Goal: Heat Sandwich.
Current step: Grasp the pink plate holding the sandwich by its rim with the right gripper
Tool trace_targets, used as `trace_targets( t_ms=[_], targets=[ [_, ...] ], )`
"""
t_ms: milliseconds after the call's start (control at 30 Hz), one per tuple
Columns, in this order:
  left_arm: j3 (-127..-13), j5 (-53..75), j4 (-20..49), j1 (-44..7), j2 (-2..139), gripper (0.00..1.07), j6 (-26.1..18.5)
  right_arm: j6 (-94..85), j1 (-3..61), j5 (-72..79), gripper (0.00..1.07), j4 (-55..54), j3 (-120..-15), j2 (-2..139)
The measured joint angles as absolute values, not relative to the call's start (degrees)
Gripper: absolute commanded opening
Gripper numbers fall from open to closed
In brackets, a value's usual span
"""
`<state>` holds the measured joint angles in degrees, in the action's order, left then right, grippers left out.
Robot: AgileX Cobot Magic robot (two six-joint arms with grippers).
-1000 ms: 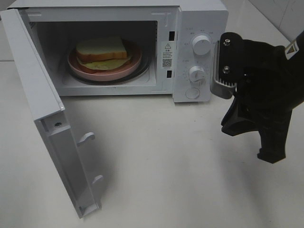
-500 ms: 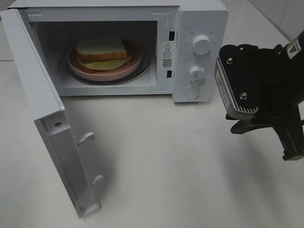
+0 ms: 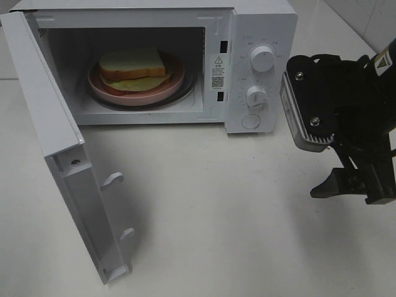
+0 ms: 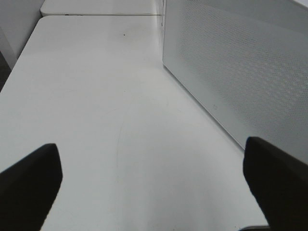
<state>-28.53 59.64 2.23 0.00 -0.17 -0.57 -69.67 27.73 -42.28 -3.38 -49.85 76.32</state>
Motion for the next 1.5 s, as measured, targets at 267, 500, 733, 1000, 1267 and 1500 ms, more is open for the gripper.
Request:
trace_targets(
  t_ms=[267, 500, 733, 1000, 1267, 1500],
  targets=[
    [-28.53, 59.64, 2.23, 0.0, -0.17, 0.97, -0.57, -69.56, 27.73, -42.34, 0.93, -1.89, -51.51, 78.15],
    [-28.53, 59.64, 2.23, 0.0, -0.17, 0.97, -0.57, -69.44, 30.6, -42.28, 0.92, 2.41, -57.07, 83.94],
    [-28.53, 59.64, 2.23, 0.0, -0.17, 0.97, -0.57, -68.81, 33.12, -42.28, 0.9, 4.53, -64.57, 91.5],
    [-28.53, 59.64, 2.23, 0.0, -0.17, 0.97, -0.57, -68.01, 35.35, -42.06, 0.89, 6.36, -71.91, 98.26],
    [-28.53, 59.64, 2.23, 0.0, -0.17, 0.97, -0.57, -67.9, 36.5, -39.02, 0.88, 7.05, -79.53, 105.65],
    [-28.53, 59.64, 2.23, 0.0, -0.17, 0.97, -0.57, -67.9, 36.55, -35.87, 0.88, 7.22, -83.71, 109.49]
  ],
)
